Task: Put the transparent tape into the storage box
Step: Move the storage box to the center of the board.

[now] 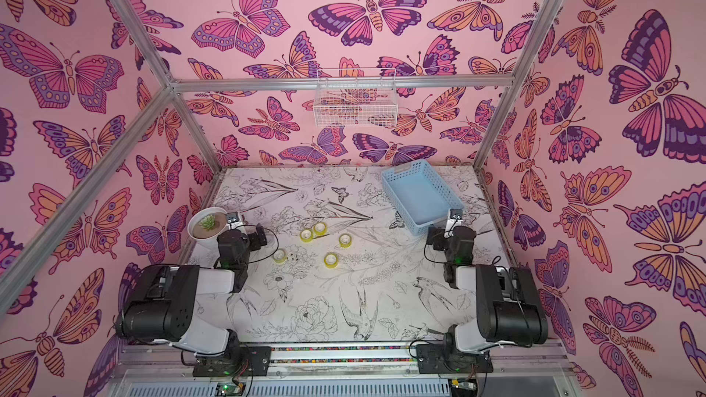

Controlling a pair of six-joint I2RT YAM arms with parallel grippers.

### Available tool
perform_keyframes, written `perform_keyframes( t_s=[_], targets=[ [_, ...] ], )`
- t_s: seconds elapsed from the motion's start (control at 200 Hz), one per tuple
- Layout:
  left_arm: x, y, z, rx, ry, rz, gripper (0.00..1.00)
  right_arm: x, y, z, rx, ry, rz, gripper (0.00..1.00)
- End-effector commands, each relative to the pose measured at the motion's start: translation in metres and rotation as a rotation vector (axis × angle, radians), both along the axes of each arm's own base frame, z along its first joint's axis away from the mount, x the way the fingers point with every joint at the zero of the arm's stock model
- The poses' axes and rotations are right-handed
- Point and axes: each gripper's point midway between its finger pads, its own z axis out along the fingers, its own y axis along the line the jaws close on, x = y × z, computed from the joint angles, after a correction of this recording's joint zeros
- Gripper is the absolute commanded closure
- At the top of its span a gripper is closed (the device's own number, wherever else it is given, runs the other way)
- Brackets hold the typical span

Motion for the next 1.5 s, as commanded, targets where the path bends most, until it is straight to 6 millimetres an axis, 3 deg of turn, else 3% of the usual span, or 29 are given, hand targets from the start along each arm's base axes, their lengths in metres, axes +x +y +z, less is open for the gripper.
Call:
perform_keyframes(
  t_s=[0.0, 0.716, 0.796, 0.886, 1.117, 1.237, 1.392, 1.422, 1.497],
  targets=[
    [0.004, 0.002, 0.004, 0.007, -0.015, 0.009, 0.00, 0.009, -0.001, 0.011, -0.002, -0.037, 0.010, 0.01],
    [0.000, 0.008, 0.006, 0.008, -0.028, 0.049, 0.00, 0.010, -0.001, 0.012, 0.000, -0.038, 0.009, 0.01],
    [-0.002, 0.008, 0.009, 0.008, -0.039, 0.051, 0.00, 0.011, -0.014, 0.019, -0.005, -0.057, -0.073, 0.01],
    [-0.003, 0.007, 0.018, 0.014, -0.057, 0.044, 0.00, 0.011, -0.031, 0.030, -0.012, 0.009, -0.177, 0.01],
    [-0.003, -0.007, 0.038, 0.039, -0.033, -0.029, 0.00, -0.001, -0.013, 0.071, 0.106, 0.041, -0.122, 0.01],
    [-0.005, -0.007, 0.048, 0.038, -0.022, -0.025, 0.00, -0.013, 0.000, 0.075, 0.179, 0.102, -0.082, 0.01],
    [-0.002, -0.009, 0.062, 0.028, -0.023, -0.015, 0.00, -0.027, -0.002, 0.078, 0.251, 0.161, -0.151, 0.01],
    [-0.002, -0.010, 0.081, 0.027, -0.069, -0.006, 0.00, -0.028, -0.003, 0.080, 0.255, 0.181, -0.174, 0.01],
    [0.004, -0.015, 0.097, -0.001, -0.089, -0.018, 0.00, -0.025, -0.008, 0.087, 0.302, 0.232, -0.259, 0.01]
  ],
)
